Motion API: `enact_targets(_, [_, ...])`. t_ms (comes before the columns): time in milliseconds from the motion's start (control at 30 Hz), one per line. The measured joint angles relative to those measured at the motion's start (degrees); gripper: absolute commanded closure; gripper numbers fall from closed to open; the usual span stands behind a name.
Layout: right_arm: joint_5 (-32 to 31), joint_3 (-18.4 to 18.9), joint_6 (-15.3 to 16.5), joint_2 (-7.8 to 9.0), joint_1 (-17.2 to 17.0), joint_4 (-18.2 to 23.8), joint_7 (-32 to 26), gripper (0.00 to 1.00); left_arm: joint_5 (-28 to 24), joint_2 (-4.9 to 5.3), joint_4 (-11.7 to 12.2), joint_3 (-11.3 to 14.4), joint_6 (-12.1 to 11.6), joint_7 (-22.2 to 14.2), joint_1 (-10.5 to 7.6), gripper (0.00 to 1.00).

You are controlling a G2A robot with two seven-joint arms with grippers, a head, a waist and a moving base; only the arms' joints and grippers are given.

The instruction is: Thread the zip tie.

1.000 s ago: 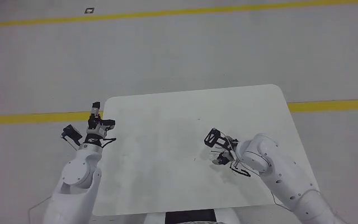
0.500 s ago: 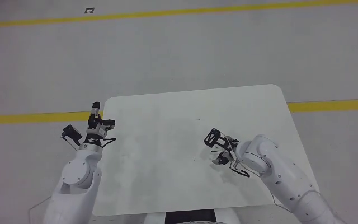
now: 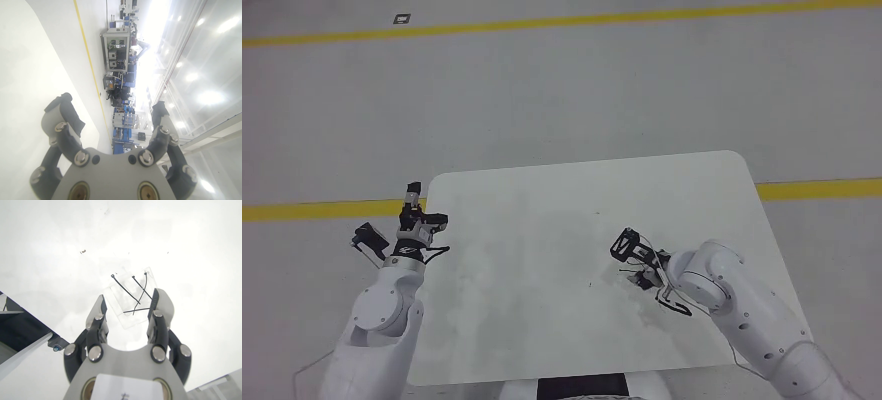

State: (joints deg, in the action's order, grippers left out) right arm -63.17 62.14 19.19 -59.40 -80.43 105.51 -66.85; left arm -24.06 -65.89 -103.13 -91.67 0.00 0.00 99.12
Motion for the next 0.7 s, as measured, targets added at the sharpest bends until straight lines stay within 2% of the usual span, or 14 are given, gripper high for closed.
enact_targets(200, [0.2,-0.6,-0.2,-0.08,0.7,-1.2,0.5,0.82,0.0,0.00,0.0,0.0,0.0,0.0,0.00,0.00])
enact_targets(533, [0.1,-2.0,-0.6,-0.29,1.8,-3.6,1.0,0.75,0.0,0.00,0.0,0.0,0.0,0.0,0.00,0.00])
enact_targets(700, [0.4,-2.0,-0.5,-0.24,2.0,-3.4,0.9,0.73,0.0,0.00,0.0,0.0,0.0,0.0,0.00,0.00])
